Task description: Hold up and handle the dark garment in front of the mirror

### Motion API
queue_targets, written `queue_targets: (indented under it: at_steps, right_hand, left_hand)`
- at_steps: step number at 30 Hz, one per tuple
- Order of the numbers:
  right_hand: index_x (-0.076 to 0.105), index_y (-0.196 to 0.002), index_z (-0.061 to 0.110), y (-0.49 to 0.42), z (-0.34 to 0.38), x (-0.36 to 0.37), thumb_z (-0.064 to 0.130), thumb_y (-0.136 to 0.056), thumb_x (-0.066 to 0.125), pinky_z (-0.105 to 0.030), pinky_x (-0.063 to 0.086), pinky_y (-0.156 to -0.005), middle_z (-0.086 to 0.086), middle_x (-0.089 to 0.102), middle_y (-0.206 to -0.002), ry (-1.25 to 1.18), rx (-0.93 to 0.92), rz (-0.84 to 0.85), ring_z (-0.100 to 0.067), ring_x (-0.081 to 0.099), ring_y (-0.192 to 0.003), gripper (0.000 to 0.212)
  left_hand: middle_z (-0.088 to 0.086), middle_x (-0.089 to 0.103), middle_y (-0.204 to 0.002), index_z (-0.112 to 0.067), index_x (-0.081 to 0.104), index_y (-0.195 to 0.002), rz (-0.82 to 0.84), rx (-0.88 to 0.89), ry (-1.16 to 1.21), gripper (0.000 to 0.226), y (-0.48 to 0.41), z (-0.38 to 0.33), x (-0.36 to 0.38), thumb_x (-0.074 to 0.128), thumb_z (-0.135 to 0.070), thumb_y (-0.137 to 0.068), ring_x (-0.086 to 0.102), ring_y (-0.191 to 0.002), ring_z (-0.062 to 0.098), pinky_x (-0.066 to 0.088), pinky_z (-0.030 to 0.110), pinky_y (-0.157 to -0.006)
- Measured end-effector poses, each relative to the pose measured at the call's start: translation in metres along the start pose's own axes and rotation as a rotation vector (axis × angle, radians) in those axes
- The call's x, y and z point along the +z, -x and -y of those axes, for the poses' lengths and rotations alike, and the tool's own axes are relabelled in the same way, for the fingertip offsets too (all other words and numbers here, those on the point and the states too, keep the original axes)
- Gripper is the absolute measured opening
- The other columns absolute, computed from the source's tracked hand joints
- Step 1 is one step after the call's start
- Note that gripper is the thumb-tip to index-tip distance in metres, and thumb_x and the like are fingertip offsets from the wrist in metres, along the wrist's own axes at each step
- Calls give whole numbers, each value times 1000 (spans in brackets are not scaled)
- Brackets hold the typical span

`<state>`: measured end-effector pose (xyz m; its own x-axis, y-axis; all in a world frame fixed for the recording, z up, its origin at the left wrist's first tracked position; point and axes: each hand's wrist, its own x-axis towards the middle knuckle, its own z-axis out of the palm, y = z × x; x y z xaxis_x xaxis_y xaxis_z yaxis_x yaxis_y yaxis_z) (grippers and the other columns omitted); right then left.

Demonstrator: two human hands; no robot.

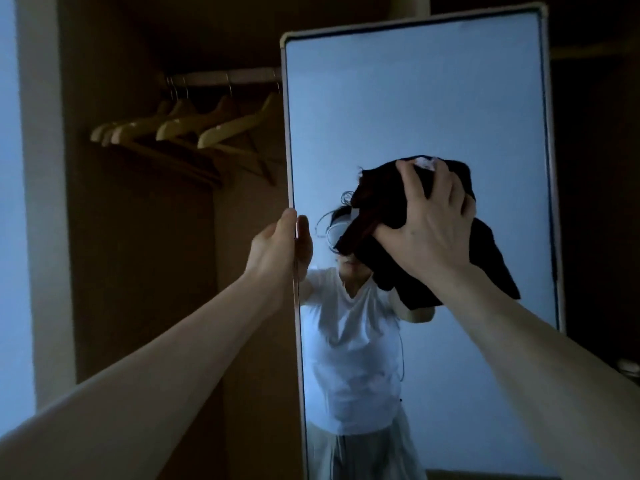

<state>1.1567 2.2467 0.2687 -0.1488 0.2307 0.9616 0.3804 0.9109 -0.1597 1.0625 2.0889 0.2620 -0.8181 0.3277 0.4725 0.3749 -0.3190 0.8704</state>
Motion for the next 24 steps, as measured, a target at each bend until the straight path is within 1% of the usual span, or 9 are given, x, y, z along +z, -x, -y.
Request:
queue_targets:
  at_steps: [2,5,8,10,12,14,18,21,24]
  right_hand:
    - [38,-139,28,5,5,2,46,-75,57,-60,24,-104,-18,29,-147,70,-103,-15,-42,28,-132,69]
    - [48,-134,27,24,15,10,40,-68,53,-61,24,-102,-19,34,-144,95,-263,25,-44,31,-130,67]
    - [58,-125,27,76,24,27,42,-60,57,-61,24,-101,-18,43,-140,42,-467,63,-43,37,-126,67]
    - [61,-122,28,114,19,36,42,-58,61,-58,22,-103,-15,46,-137,11,-694,139,-42,38,-126,66]
    - [60,-123,29,124,8,40,43,-60,59,-58,21,-105,-13,47,-136,-8,-909,229,-38,38,-127,65]
    - [60,-123,29,101,5,40,46,-62,52,-56,22,-103,-12,51,-132,1,-1005,251,-37,41,-123,64]
    - [53,-131,29,21,37,25,48,-69,45,-55,21,-103,-12,43,-139,31,-805,136,-37,36,-129,65]
    - [40,-138,35,-13,59,21,47,-79,49,-52,14,-107,-5,27,-148,69,-672,170,-31,21,-136,60]
    - [45,-135,30,20,53,35,47,-72,46,-52,21,-103,-5,35,-145,58,-665,79,-33,28,-132,65]
  left_hand:
    - [3,59,-65,-7,60,-88,-11,-36,96,40,-4,6,-5,45,-43,-97,58,-58,16,45,26,-55]
    - [0,55,-50,-12,55,-74,-14,-98,183,44,-8,4,-7,43,-46,-97,51,-44,13,37,25,-51]
    - [2,64,-66,-12,60,-85,121,-150,272,47,-8,9,-4,34,-48,-100,56,-59,15,42,25,-58]
    - [-10,69,-77,-15,57,-95,212,-76,204,40,-11,21,-6,26,-39,-104,61,-73,6,46,23,-68]
    - [-17,68,-72,-17,54,-95,216,-18,150,39,-13,29,-7,23,-40,-104,63,-69,-1,49,17,-65]
    - [-5,69,-67,-14,57,-91,185,-67,175,52,-8,34,-9,23,-53,-100,67,-69,10,50,19,-60]
    - [9,72,-99,-14,64,-113,138,-145,255,63,-5,38,-11,31,-63,-93,65,-95,26,48,34,-74]
    - [7,69,-108,-20,65,-115,73,-154,288,58,-8,41,-16,35,-64,-91,64,-97,25,50,38,-84]
    - [12,69,-111,-19,65,-115,108,-168,320,61,-8,43,-18,35,-66,-91,64,-103,30,47,41,-90]
